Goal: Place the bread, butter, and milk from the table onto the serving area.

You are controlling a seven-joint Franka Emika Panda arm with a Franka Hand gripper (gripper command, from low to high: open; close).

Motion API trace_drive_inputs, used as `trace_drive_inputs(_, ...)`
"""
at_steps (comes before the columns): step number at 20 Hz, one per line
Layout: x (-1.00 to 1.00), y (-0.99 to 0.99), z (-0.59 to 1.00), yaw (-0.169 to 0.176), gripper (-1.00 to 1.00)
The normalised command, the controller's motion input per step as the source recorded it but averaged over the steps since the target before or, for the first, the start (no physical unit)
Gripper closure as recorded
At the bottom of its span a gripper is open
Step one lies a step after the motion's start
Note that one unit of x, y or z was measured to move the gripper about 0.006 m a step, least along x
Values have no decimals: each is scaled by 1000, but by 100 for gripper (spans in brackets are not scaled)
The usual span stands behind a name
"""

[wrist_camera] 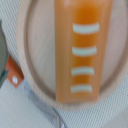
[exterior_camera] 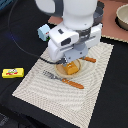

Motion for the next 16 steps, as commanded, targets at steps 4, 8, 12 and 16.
trace_drive_inputs(4, -1000, -94, 70, 0, -100)
trace_drive_inputs(8, -1000, -129, -18, -28, -100)
trace_drive_inputs(12, -1000, -156, -55, -33, -100)
trace_drive_inputs(16, -1000, -211, -15, -21, -100)
